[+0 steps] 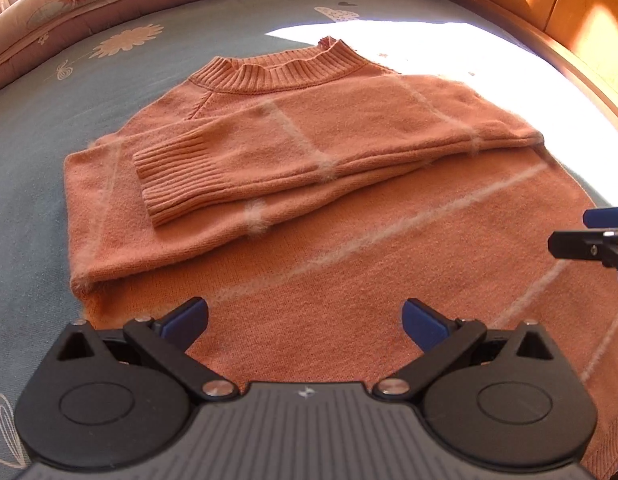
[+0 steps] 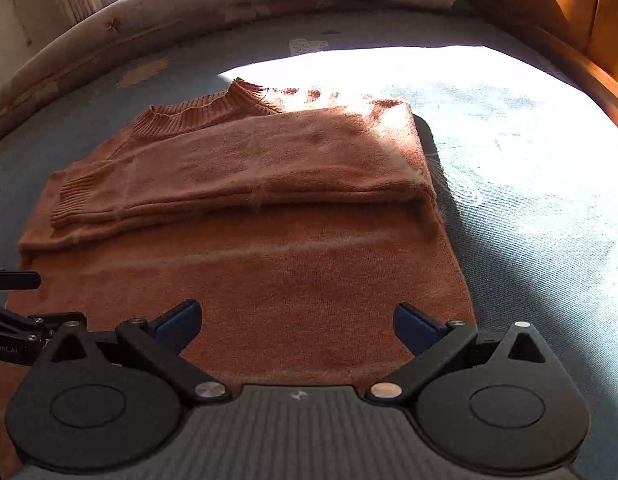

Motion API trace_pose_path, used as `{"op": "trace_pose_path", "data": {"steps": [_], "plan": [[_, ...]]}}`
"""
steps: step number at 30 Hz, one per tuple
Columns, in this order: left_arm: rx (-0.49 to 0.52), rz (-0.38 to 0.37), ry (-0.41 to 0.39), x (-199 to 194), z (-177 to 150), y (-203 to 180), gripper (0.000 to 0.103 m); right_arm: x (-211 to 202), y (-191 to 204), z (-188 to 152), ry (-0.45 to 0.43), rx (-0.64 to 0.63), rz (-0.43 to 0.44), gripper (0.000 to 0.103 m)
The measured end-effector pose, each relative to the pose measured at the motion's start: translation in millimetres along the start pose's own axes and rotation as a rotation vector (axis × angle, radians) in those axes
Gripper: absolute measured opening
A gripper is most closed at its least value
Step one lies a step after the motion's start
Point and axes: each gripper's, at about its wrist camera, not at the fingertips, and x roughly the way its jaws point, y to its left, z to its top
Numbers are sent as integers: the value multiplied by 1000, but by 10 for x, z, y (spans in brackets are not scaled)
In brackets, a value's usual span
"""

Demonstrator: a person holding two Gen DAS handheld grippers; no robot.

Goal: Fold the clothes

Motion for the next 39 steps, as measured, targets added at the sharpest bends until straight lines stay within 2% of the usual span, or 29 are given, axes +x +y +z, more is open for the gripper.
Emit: {"op": "trace_pose_path", "data": {"steps": [3, 6, 8, 11, 14, 18, 21, 25, 27, 30, 33, 37, 39], "plan": [[-36, 20, 4, 110, 86, 107, 102, 124, 206, -188, 83, 0, 16, 103], [-114, 82, 32, 191, 62, 366, 102, 219, 425, -277, 104, -69, -75, 103], [-194, 103, 56, 193, -21, 594, 102, 261, 480, -268, 118, -96, -103, 103], [-244, 49, 45, 56, -125, 780, 102, 275, 438, -258, 127, -79, -97, 103], [-221, 31, 48, -110, -151, 722, 102, 281, 437, -261, 132, -92, -102, 103], [-148, -64, 56, -294, -301, 431, 102, 299, 433, -223, 149, -92, -114, 103], [-61, -62, 46, -376, -520, 169, 102, 296, 437, -219, 153, -89, -115, 103], [3, -82, 32, -501, -854, -36, 102, 285, 448, -259, 130, -92, -116, 103], [11, -84, 36, -557, -993, -86, 102, 274, 449, -288, 111, -93, -116, 103], [-5, -108, 86, -603, -1212, -120, 102, 266, 449, -307, 97, -96, -118, 103], [-32, -82, 112, -680, -1383, -130, 102, 258, 449, -326, 83, -98, -120, 103], [-85, -82, 149, -799, -1424, -177, 102, 252, 458, -345, 70, -102, -122, 103], [-83, -103, 107, -820, -1320, -236, 102, 258, 463, -330, 81, -104, -122, 103]]}}
